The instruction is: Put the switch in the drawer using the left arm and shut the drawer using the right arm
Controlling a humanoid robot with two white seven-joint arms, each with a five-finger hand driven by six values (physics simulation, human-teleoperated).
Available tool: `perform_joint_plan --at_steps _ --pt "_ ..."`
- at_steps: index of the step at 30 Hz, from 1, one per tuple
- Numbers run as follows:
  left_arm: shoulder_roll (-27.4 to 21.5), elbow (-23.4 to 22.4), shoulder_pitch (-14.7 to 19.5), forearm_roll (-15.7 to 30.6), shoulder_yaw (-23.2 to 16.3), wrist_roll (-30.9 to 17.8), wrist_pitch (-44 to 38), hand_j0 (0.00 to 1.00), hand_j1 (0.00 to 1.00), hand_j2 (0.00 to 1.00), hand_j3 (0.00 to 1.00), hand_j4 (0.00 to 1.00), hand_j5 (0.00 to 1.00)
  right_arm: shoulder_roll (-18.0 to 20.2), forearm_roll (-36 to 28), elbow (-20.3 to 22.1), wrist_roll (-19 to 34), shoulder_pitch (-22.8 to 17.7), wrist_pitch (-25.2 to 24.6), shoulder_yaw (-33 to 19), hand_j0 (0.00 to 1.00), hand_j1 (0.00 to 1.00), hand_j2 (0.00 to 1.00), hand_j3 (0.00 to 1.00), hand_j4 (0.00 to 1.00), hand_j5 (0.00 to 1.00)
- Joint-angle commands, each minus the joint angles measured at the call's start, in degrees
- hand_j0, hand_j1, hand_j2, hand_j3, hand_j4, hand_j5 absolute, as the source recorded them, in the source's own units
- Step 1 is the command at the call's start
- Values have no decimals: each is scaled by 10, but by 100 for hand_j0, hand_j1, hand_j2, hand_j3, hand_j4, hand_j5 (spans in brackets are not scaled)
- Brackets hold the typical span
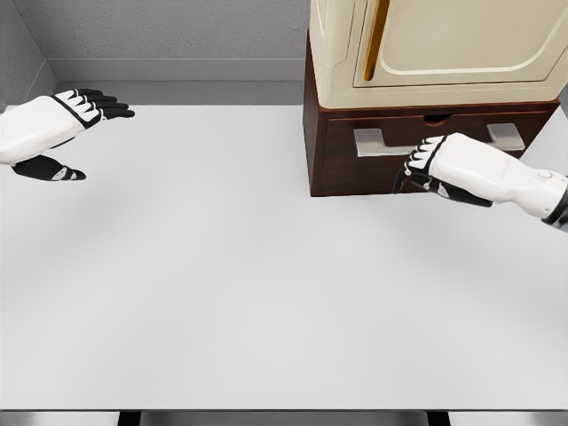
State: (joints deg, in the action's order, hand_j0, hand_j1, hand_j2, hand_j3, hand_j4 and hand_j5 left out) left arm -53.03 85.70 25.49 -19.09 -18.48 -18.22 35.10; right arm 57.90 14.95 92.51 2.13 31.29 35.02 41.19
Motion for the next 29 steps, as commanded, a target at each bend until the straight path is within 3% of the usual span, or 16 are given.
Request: perform_joint_plan --at_steps 1,7,10,13,16,17,29 --pt "-1 0 0 5 0 0 -1 100 100 100 100 100 100 -1 -4 -4 0 0 0 -1 46 46 46 46 46 46" --pt "-1 -1 0 5 0 0 -1 100 100 100 100 100 100 12 -5 3 0 0 0 -1 48 48 48 48 48 48" --pt "-1 -1 -1 5 0 0 -1 100 100 100 100 100 100 34 -5 29 0 -4 0 -1 51 51 51 51 51 51" --pt "-1 -2 -1 4 0 0 -1 100 100 100 100 100 100 52 -5 34 0 -6 0 -1 67 67 67 67 67 67" --pt "-1 -4 -1 5 0 0 -1 100 100 100 100 100 100 76 -5 54 0 -24 0 0 96 96 96 96 96 96" --pt "-1 -4 -1 5 0 0 -1 100 100 100 100 100 100 78 -5 53 1 -25 0 0 100 100 100 100 100 100" --pt "-1 -4 0 5 0 0 -1 100 100 100 100 100 100 86 -4 58 2 -31 0 0 100 100 100 100 100 100"
